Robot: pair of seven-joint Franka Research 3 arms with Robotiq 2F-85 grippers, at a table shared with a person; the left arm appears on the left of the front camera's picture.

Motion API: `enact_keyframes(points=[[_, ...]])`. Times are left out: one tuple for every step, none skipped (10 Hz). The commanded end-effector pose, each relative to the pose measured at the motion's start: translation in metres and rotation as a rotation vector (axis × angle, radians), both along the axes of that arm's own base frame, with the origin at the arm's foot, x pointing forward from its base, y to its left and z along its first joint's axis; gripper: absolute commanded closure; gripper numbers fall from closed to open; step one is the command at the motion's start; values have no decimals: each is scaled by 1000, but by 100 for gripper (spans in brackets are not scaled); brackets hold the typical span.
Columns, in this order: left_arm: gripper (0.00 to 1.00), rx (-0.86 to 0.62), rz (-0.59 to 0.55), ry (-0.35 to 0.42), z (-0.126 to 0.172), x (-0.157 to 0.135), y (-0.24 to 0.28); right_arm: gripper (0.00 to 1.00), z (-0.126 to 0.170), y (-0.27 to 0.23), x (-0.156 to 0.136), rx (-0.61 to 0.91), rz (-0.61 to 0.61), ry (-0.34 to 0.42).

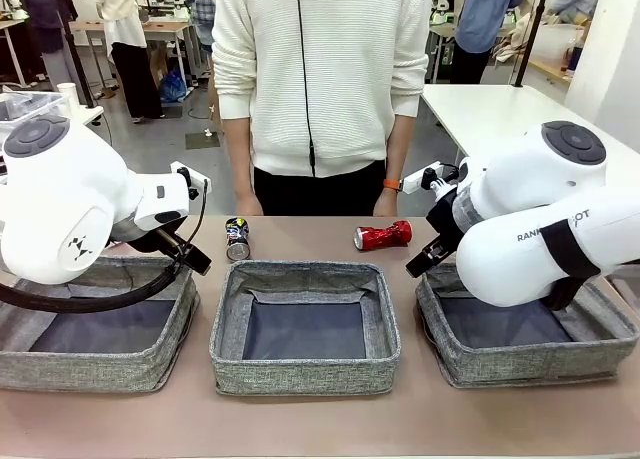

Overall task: Sort the waste into the appropriate baskets.
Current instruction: Pick up the waste item pointed out by the person.

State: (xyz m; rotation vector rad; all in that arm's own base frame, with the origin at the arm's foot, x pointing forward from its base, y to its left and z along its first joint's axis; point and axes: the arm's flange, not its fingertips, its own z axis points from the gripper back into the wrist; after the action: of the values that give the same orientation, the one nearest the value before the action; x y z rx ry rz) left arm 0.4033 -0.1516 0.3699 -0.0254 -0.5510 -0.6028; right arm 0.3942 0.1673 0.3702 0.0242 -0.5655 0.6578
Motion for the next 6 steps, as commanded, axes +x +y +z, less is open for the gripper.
enact_keyframes(points=[[0,0,0,0,0,0,0,0,-44,-17,21,101,3,189],[0,-36,-69,-12,42,-11,-6,0,-24,-15,21,170,20,199],[0,12,-77,-42,96,-31,0,0,27,-17,14,208,-22,169],[0,22,-89,-94,136,-58,13,0,68,-21,-2,166,-77,131],[0,35,-69,-179,162,-88,28,0,97,-25,-21,115,-132,2],[0,84,-26,-208,168,-105,38,0,110,-27,-35,76,-127,-104]])
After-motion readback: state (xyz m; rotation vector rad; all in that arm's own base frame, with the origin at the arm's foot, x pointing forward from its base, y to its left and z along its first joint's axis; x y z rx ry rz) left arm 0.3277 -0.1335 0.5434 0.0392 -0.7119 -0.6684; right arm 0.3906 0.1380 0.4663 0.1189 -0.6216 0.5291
